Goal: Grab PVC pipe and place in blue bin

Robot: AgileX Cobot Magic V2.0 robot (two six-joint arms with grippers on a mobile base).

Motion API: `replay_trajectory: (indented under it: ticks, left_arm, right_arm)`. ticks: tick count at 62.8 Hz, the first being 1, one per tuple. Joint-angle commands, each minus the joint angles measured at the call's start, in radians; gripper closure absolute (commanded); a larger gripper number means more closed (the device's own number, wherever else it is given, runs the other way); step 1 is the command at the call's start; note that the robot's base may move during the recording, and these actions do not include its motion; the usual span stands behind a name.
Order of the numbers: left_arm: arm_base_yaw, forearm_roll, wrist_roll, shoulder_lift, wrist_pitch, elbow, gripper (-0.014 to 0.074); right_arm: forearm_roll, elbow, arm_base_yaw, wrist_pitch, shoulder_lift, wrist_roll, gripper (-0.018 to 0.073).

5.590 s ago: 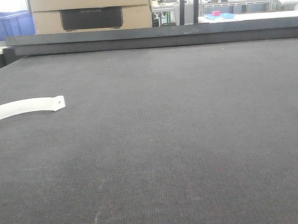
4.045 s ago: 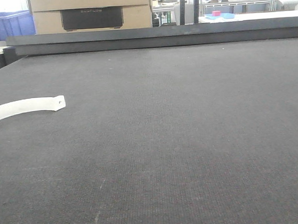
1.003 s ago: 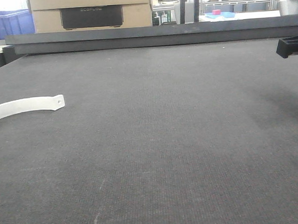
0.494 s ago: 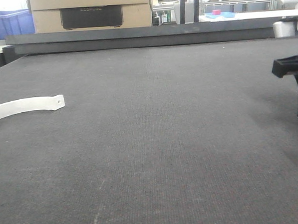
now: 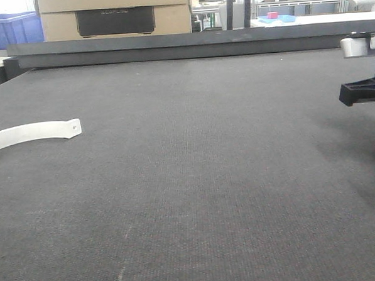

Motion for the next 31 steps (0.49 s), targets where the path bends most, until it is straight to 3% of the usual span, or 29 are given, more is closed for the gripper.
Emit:
replay_trajectory:
  ticks: [1, 17, 31]
  left_arm:
    - [0.005, -0.012, -0.003, 0.001, 0.029, -0.004, 0.0707]
    - [0.005, -0.010, -0.003, 0.024, 0.172, -0.098, 0.0707]
    - [0.005, -0.003, -0.003, 0.173, 0.251, -0.230, 0.0707]
  right_arm:
    - [-0.008, -0.004, -0.001, 0.012, -0.001, 0.000, 0.0727]
    - [-0.008, -0.004, -0.001, 0.035, -0.053, 0.000, 0.0727]
    - [-0.008, -0.004, -0.001, 0.037, -0.096, 0.000, 0.0727]
